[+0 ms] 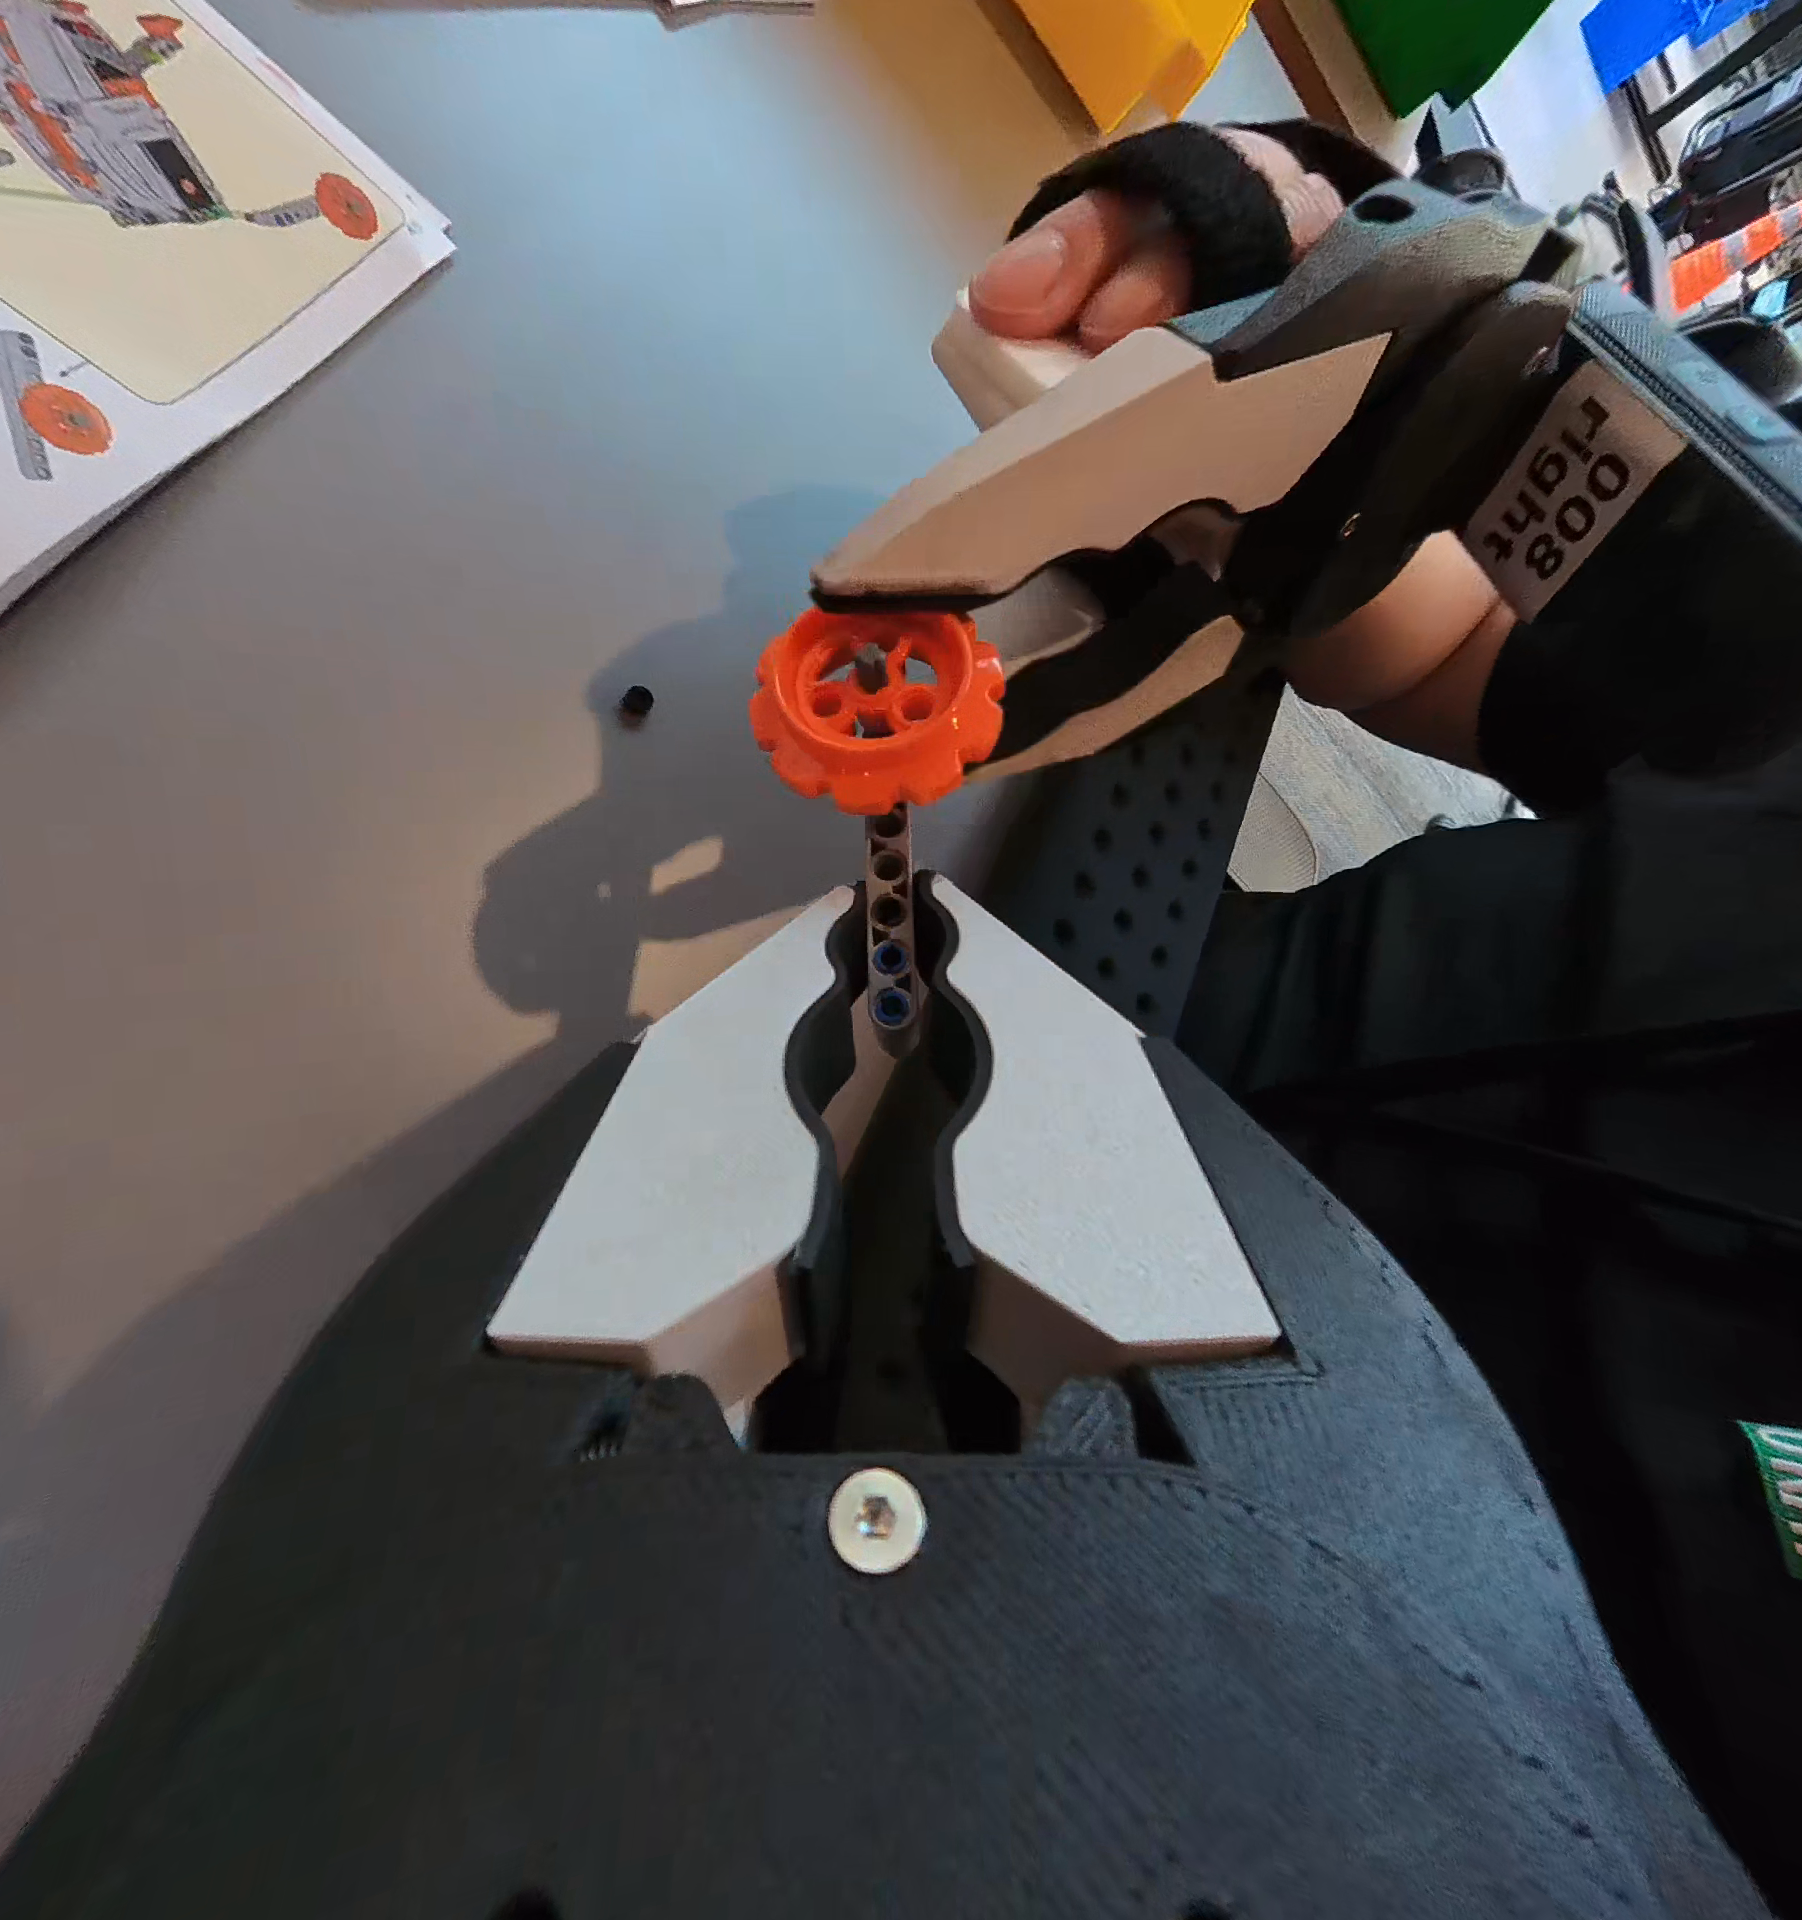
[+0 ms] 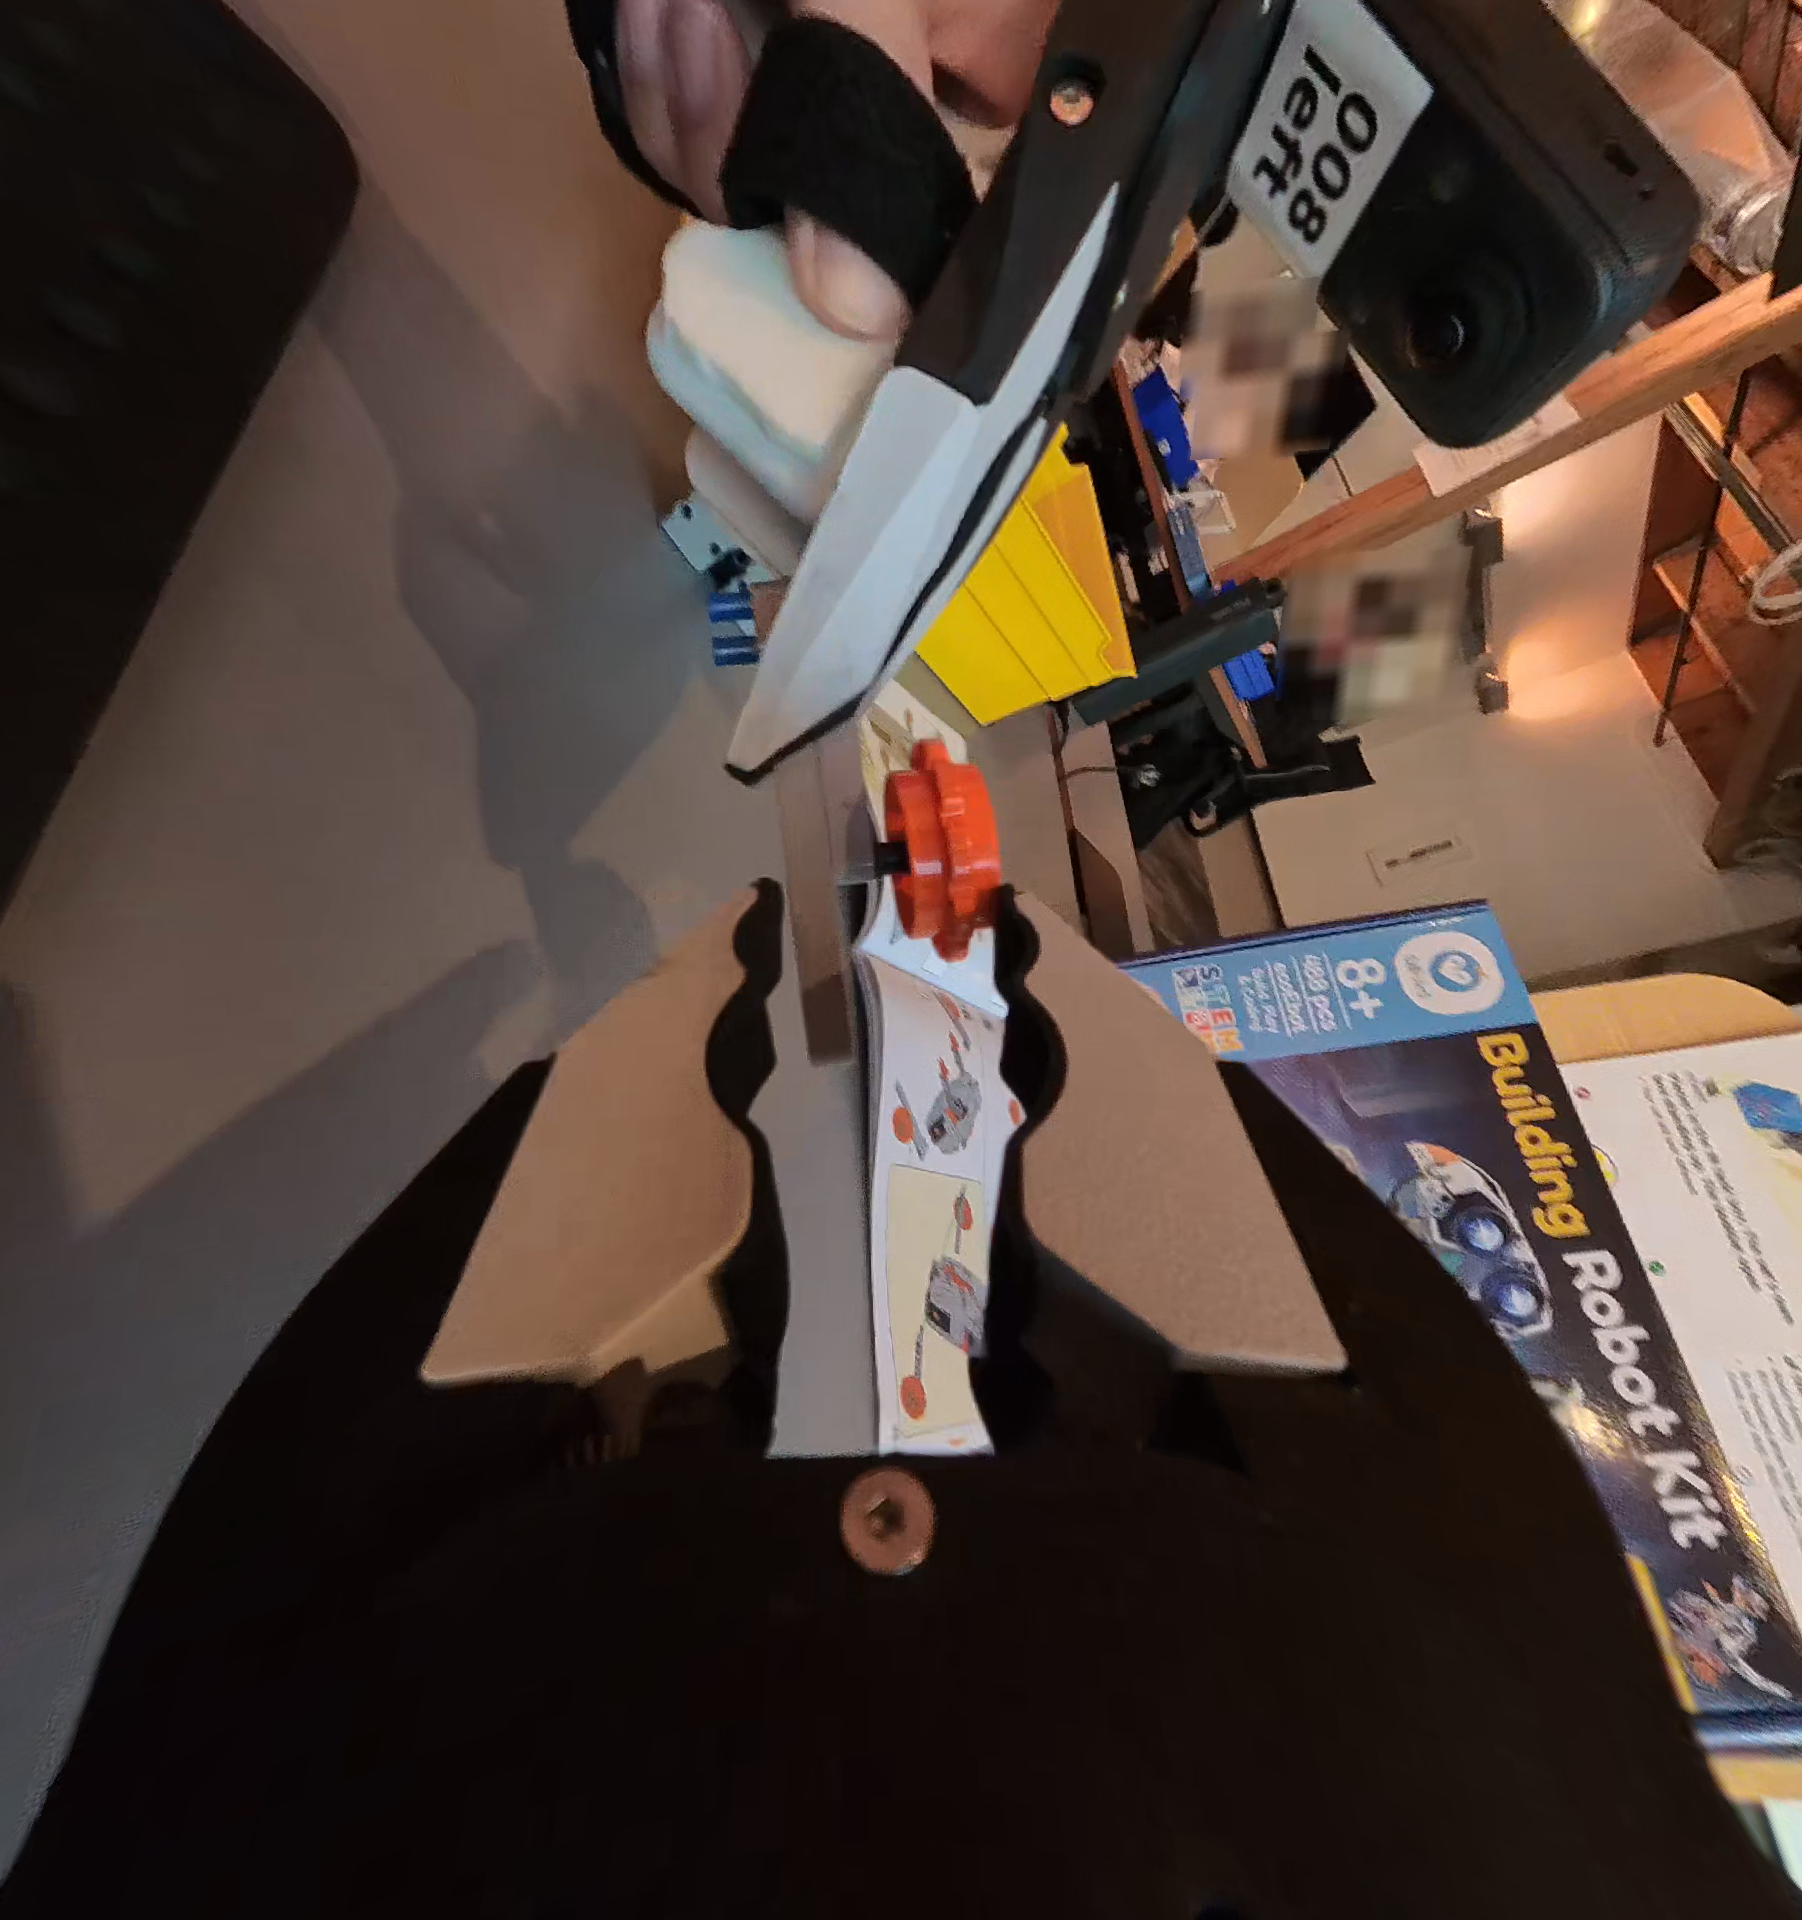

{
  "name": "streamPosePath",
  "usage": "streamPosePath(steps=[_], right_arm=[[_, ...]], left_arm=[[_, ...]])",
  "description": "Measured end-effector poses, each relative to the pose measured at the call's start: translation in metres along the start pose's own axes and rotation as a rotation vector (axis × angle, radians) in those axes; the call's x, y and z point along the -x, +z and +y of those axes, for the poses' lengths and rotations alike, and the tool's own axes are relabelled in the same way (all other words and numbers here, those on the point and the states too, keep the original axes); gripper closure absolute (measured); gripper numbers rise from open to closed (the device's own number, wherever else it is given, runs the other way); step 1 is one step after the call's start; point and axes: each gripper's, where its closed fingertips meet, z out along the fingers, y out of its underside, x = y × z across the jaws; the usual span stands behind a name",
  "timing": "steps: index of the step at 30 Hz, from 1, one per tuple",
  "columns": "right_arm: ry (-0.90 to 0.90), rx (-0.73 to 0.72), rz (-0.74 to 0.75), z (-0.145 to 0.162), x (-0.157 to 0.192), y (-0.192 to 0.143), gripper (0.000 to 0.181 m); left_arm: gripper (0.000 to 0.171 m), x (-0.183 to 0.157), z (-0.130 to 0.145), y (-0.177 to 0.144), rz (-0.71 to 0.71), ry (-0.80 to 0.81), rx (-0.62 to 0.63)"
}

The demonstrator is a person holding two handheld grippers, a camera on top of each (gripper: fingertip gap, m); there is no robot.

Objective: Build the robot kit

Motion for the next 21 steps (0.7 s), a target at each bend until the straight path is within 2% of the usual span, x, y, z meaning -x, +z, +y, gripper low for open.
streamPosePath(steps=[9,13,15,18,21], right_arm=[[0.029,0.085,0.002,0.012,0.006,0.008,0.143],[0.032,0.068,0.055,0.011,-0.004,0.003,0.144],[0.021,0.078,0.068,0.013,-0.005,0.004,0.144],[0.026,0.104,0.077,0.018,-0.006,0.008,0.144],[0.116,0.112,0.097,0.024,-0.012,0.009,0.144]], left_arm=[[0.165,0.006,0.004,0.008,-0.029,0.03,0.086],[0.16,0.002,-0.005,0.005,-0.005,0.126,0.014],[0.142,0.007,-0.009,0.002,-0.039,0.165,-0.023],[0.132,0.01,-0.014,0.0,-0.045,0.17,-0.087],[0.137,0.01,-0.02,-0.008,-0.055,0.153,-0.227]])
